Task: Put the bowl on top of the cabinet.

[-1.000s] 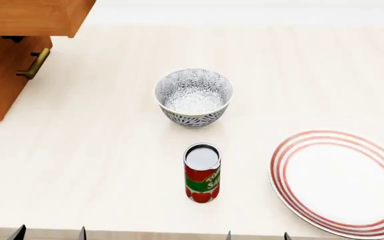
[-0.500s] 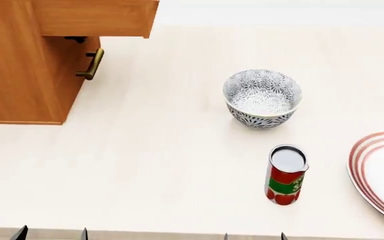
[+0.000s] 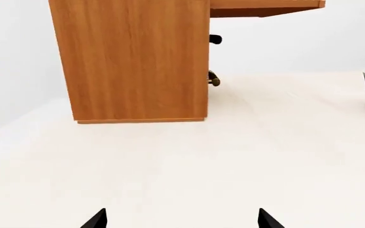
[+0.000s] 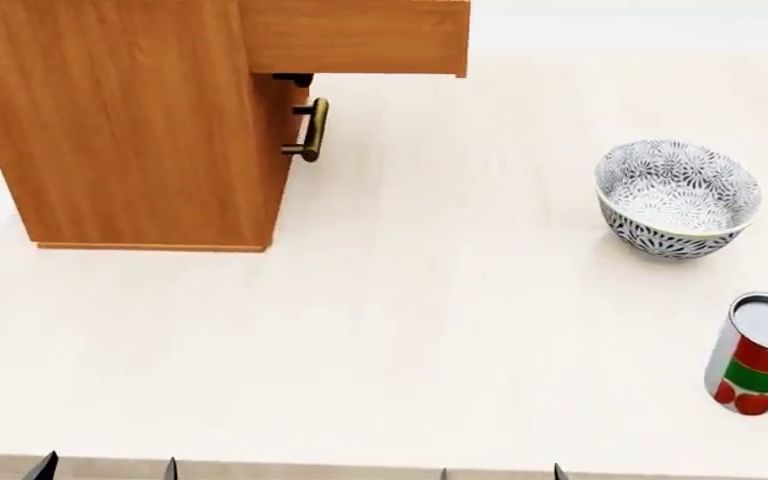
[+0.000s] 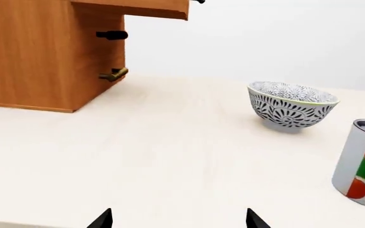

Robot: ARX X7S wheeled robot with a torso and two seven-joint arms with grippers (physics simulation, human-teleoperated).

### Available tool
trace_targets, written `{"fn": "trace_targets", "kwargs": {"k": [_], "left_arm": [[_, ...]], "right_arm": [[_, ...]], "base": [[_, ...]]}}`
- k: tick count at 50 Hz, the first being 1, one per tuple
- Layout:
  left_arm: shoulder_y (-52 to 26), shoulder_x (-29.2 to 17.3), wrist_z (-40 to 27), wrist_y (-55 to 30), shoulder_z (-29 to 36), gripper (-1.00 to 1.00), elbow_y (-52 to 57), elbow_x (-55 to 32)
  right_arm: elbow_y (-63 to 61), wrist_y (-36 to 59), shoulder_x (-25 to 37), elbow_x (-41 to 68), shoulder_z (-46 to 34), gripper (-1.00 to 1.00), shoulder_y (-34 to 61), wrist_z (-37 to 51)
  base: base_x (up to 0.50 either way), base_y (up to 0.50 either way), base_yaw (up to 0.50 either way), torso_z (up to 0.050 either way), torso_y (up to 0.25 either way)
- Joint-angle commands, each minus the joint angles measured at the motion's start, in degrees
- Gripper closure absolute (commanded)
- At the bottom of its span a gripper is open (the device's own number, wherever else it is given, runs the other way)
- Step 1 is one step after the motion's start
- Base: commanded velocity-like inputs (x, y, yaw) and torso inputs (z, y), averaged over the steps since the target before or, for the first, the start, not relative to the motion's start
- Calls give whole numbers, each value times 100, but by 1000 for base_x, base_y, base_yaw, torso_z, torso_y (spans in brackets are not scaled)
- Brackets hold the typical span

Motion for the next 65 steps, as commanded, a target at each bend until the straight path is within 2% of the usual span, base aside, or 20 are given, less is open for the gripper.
{"fn": "trace_targets", "kwargs": {"k": [1,11,34,44,47,49,51,52,55,56,60,65], "left_arm": [[-13,-67,-79,8,84,-100,-12,-65],[-28,-117,-135,10,143,-100,-23,-111],[-43,-208,-273,-2,258,-100,-33,-186],[-52,-290,-380,-105,380,-100,-27,-32],[4,-319,-396,-520,344,-100,260,-171],[88,-358,-303,-874,365,-100,581,-357],[226,-415,-374,-1371,306,-100,1343,-524],[227,-442,-519,-1995,180,-100,1952,-719],[255,-554,-650,-2489,191,-100,2659,-732],[204,-625,-708,-3018,161,-100,3229,-871],[119,-632,-904,-3719,-51,-100,4200,-1186],[204,-686,-1014,-3982,-325,-100,5239,-1492]], "right_arm": [[-15,14,72,36,-95,-100,7,71],[-14,-138,69,319,-43,-100,-10,58],[87,63,165,339,-198,-100,65,218],[128,615,220,-52,-464,-100,236,440],[-200,1437,184,352,-347,-100,253,283],[-620,1559,252,379,-386,-100,113,253],[-1159,2003,336,275,-328,-100,13,433],[-1683,2490,382,393,-233,-100,-5,446],[-2367,3073,502,329,-299,-100,12,492],[-2913,3512,576,337,-312,-100,66,492],[-3977,4434,591,505,-220,-100,275,507],[-5082,5037,707,319,-381,-100,392,694]], "base": [[0,500,0,0,0],[0,500,0,0,0],[0,0,0,0,0],[0,0,0,0,0],[0,0,0,0,0],[0,0,0,0,0],[0,0,0,0,0],[0,0,0,0,0],[0,0,0,0,0],[0,0,0,0,0],[0,0,0,0,0],[0,0,0,0,0]]}}
